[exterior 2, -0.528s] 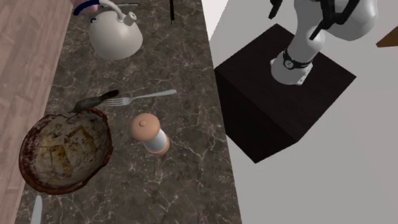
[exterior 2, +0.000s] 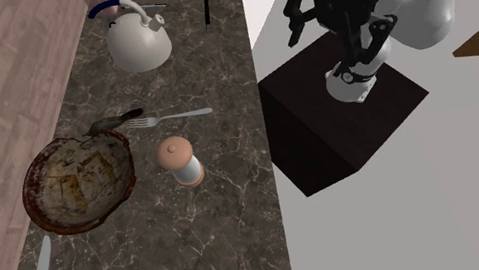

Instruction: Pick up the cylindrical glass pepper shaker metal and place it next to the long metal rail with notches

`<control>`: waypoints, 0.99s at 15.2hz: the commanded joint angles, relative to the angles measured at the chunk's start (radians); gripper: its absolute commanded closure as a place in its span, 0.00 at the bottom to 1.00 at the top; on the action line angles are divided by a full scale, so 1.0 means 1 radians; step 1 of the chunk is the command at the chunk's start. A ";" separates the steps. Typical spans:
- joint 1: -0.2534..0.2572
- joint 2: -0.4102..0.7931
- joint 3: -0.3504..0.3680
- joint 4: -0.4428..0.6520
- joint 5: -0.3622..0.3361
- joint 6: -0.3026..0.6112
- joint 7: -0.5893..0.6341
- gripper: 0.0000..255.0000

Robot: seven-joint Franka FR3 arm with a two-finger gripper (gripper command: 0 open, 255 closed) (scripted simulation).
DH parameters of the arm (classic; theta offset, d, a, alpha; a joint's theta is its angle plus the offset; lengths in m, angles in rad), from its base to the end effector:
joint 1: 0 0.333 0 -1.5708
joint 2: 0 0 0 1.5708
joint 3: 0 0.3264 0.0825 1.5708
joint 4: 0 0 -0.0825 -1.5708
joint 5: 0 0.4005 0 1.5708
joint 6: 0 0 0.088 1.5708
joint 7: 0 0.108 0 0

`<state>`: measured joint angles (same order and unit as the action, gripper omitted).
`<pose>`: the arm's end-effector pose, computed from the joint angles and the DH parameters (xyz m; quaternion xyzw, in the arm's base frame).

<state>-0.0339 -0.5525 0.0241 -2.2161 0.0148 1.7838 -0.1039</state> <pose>0.4057 -0.0007 0.6024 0.9972 0.0444 0.0600 0.0025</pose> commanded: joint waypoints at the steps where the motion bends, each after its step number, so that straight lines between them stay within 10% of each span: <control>1: -0.008 0.082 0.003 0.047 -0.015 0.024 0.007 0.00; 15: -0.034 0.682 0.014 0.570 -0.135 0.019 0.078 0.00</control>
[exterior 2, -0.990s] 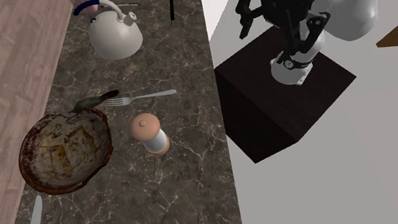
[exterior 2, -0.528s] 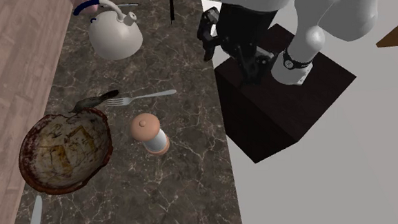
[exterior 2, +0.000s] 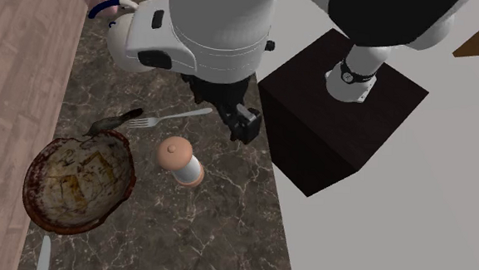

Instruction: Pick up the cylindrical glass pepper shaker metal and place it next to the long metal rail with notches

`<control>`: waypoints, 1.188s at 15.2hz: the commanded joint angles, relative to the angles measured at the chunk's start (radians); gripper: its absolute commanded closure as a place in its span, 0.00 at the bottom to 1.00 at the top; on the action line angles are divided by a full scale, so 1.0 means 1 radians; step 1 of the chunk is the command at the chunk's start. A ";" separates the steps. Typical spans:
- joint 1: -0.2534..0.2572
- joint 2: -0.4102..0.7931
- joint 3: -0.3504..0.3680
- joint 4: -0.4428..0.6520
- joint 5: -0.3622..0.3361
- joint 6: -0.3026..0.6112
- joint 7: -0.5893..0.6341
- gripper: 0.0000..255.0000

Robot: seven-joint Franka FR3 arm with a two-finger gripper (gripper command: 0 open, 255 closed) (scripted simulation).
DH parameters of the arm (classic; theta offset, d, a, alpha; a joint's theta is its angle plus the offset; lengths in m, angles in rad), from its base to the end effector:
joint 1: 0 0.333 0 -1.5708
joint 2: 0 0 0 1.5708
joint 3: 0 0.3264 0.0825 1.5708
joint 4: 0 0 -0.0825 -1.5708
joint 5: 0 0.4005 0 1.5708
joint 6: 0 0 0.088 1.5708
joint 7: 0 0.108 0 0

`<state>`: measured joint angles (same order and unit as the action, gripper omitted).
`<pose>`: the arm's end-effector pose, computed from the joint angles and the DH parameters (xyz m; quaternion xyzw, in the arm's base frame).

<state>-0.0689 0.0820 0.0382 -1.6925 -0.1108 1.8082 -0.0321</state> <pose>0.6089 -0.0288 0.5469 0.9984 0.0127 0.0152 0.0530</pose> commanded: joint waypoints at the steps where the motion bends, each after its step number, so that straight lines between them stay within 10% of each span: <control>1: 0.001 0.093 -0.002 0.098 -0.018 -0.016 0.010 0.00; 6: 0.005 0.299 -0.013 0.347 -0.049 -0.085 0.017 0.00; 18: -0.003 0.298 -0.017 0.245 -0.051 0.017 0.022 0.00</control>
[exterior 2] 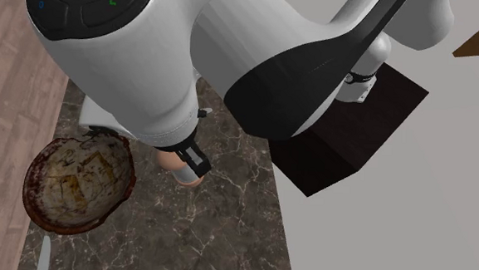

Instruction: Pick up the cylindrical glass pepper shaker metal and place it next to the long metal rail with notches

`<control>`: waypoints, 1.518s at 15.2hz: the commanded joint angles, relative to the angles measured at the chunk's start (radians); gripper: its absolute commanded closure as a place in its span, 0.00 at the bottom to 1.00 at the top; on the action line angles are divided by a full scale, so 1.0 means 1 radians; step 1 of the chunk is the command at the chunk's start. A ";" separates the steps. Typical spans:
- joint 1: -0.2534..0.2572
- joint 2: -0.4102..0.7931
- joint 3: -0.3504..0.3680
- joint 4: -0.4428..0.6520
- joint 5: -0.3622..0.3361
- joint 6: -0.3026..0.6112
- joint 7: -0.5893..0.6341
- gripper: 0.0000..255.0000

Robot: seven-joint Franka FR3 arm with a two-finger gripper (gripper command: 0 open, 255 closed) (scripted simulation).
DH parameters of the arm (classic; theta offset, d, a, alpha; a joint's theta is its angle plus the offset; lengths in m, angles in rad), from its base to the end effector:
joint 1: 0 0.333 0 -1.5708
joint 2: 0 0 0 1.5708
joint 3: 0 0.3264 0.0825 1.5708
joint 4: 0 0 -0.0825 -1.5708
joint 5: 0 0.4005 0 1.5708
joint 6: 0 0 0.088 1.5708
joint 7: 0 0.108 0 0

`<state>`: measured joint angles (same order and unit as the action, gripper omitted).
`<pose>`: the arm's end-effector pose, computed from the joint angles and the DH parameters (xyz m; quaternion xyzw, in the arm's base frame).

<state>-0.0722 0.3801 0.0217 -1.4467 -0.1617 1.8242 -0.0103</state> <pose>0.6923 -0.0505 0.4767 0.9972 -0.0005 -0.0035 0.0741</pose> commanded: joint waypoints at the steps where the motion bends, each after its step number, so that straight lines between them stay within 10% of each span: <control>1: 0.000 0.000 0.000 -0.001 0.000 0.001 0.000 0.00; 3: 0.000 0.000 0.000 0.000 0.000 0.000 0.000 0.00; 4: 0.000 0.000 0.000 0.000 0.000 0.000 0.000 1.00; 23: 0.003 0.004 0.001 0.140 0.004 -0.134 -0.018 1.00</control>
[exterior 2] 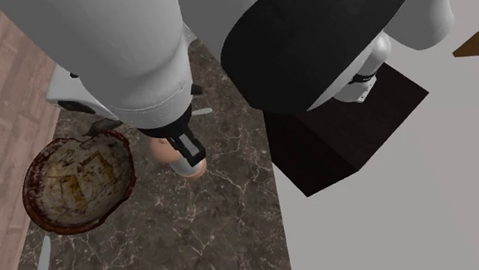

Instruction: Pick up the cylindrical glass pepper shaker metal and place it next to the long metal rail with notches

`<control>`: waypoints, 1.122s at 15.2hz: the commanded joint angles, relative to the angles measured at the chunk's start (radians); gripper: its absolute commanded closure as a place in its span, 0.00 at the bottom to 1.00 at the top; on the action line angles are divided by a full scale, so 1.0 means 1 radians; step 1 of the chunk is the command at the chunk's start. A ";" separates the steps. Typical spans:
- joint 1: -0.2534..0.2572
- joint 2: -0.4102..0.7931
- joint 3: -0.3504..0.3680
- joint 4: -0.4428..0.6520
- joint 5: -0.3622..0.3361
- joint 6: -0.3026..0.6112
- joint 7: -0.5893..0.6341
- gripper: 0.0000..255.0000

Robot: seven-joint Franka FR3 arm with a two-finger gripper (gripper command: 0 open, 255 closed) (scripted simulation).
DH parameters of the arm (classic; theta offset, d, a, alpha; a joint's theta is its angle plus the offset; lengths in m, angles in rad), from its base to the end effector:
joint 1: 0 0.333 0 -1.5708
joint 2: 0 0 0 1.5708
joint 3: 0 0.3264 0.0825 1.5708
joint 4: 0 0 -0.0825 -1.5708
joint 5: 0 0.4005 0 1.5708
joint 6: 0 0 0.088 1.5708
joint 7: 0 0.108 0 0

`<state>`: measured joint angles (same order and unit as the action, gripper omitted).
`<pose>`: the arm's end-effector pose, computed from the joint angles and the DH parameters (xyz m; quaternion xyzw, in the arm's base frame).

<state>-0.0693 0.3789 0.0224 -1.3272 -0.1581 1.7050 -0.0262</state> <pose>0.6918 -0.0502 0.5265 0.9972 -0.0005 -0.0032 0.0740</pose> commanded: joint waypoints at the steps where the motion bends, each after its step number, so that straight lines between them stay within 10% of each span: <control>1: 0.001 0.008 0.000 0.037 0.000 -0.030 -0.004 1.00; 8: 0.003 0.029 -0.001 0.152 0.001 -0.122 -0.017 1.00; 17: -0.120 -0.162 -0.058 -0.130 0.019 -0.005 -0.181 1.00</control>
<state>-0.1769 0.2358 -0.0285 -1.4268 -0.1411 1.6846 -0.1883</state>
